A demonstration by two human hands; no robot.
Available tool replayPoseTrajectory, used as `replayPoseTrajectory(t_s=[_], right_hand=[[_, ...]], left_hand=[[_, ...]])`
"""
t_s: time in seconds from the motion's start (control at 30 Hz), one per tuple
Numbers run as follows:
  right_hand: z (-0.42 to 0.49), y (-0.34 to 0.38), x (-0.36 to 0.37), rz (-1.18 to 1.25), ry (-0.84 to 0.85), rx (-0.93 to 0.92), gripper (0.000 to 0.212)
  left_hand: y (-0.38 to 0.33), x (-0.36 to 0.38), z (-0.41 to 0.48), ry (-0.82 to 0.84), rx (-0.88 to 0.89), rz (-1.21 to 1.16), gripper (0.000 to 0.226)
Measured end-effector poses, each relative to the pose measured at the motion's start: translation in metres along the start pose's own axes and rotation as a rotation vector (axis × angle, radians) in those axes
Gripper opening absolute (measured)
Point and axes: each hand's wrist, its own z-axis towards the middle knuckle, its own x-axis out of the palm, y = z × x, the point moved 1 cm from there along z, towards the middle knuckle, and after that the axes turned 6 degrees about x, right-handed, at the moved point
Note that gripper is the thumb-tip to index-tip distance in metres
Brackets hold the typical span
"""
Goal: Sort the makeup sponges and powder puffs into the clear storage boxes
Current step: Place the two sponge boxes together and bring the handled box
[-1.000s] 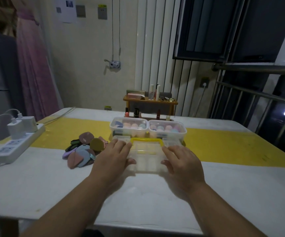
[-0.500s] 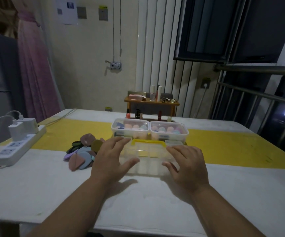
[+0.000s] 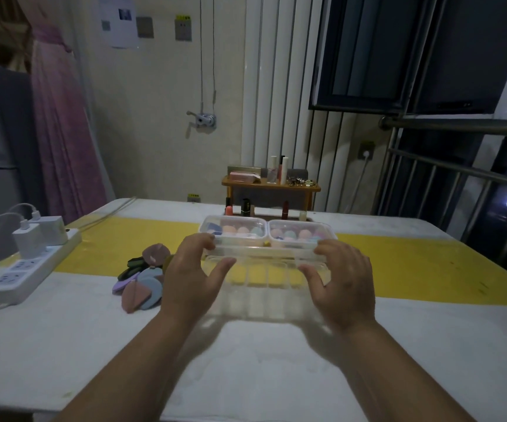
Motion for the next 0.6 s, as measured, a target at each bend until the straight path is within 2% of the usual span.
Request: replayPoseTrajectory(t_s=[0.2,0.3,0.37,0.43,0.5,0.6], right_hand=[[0.029,0.009,0.013,-0.045,-0.072,0.052,0.015],[0.041,0.013,0.019,-0.070,-0.044,0.055,0.011],[0.050,0.018,0.025,-0.047,0.052,0.071,0.009],[0.058,0.022,0.034,-0.026,0.190,0.166,0.003],[0.064,0.024,0.046,-0.033,0.340,0.265,0.016],[0.069,0.030,0.060,-0.035,0.495,0.304,0.035]], left_hand=[[-0.003,0.007,0.031,0.025,-0.112,-0.013,0.024],[0.001,0.012,0.045,0.050,-0.198,-0.059,0.010],[0.006,0.017,0.052,0.096,-0.250,-0.077,0.013],[0.009,0.021,0.060,0.132,-0.299,-0.092,0.020],[0.011,0.025,0.067,0.164,-0.354,-0.087,0.026],[0.014,0.033,0.072,0.211,-0.427,-0.049,0.041]])
